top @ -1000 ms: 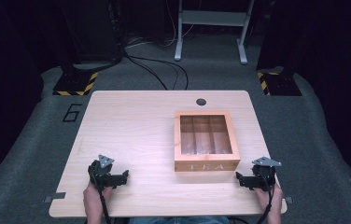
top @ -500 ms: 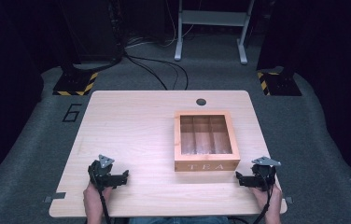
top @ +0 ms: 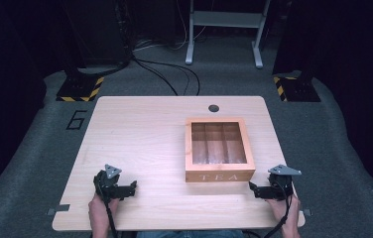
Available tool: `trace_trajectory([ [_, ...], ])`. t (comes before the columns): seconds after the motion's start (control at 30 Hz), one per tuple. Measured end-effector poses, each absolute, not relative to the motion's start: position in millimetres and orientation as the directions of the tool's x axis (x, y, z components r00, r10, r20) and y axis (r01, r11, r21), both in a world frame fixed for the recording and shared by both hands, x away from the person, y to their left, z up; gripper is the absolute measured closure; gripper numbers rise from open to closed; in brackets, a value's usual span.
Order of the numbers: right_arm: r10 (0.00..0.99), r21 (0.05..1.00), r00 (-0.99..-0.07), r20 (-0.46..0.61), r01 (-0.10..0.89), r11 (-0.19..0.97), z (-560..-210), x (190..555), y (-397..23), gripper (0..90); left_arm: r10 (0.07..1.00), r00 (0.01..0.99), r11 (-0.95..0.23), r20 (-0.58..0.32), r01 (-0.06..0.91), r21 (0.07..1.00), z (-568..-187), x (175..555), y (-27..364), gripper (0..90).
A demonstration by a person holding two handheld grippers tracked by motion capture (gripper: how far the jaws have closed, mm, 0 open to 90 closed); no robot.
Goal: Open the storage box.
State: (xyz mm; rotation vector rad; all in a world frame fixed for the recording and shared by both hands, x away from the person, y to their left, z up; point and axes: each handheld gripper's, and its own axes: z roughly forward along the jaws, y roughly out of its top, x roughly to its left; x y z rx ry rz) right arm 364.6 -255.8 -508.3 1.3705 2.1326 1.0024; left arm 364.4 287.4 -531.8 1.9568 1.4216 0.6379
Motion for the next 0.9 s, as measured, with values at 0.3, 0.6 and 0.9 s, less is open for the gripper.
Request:
trace_trajectory([
  [0.3,0.865,0.788,-0.5,0.033,0.546,0.285,-492,370,-236,0.8,0.954,0.299,-0.216,0.016,0.652,0.727,-532,364,287,0.4],
  [0.6,0.844,0.804,-0.536,0.022,0.511,0.304,-485,374,-227,22.0,0.954,0.299,-0.216,0.015,0.652,0.727,-532,364,287,0.4],
  [0.9,0.835,0.823,-0.551,0.018,0.482,0.3,-481,371,-228,35.0,0.954,0.299,-0.217,0.016,0.65,0.728,-532,364,287,0.4],
])
